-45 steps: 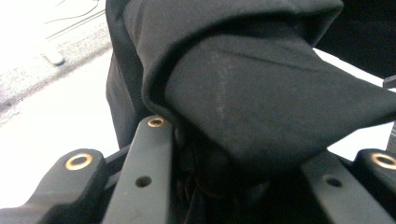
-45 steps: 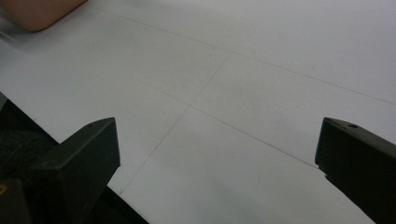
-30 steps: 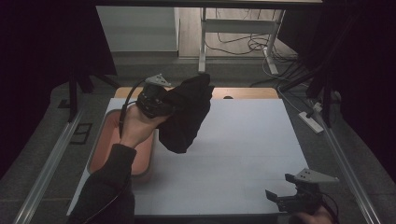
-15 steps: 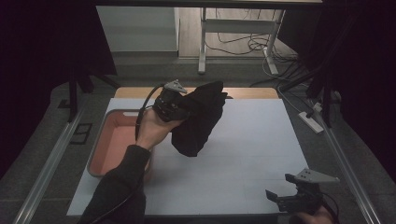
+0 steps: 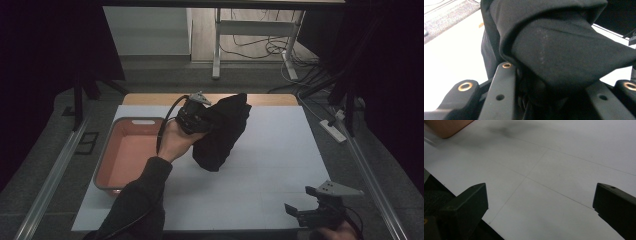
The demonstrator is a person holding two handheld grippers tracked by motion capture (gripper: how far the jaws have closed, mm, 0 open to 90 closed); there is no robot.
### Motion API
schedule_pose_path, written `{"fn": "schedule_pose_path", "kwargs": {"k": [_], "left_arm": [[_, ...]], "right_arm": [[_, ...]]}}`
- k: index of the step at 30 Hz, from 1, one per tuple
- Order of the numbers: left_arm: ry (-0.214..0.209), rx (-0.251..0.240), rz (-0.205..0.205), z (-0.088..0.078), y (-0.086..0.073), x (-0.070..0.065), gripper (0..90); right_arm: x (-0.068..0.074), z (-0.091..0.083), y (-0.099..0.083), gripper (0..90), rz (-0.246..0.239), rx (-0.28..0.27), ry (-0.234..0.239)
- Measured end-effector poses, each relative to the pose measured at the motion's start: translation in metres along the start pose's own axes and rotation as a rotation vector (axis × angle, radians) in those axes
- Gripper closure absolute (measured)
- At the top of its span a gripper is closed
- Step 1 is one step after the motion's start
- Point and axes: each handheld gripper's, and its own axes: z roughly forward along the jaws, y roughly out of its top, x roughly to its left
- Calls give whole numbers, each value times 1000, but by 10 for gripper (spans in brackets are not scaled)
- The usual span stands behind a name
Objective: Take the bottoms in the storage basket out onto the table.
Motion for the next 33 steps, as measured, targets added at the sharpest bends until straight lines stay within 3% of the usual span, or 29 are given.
{"fn": "schedule_pose_path", "kwargs": {"k": [33], "left_arm": [[-1,113,-47,74,-36,6,705]], "right_arm": [[0,0,0,4,-4,0,0]]}}
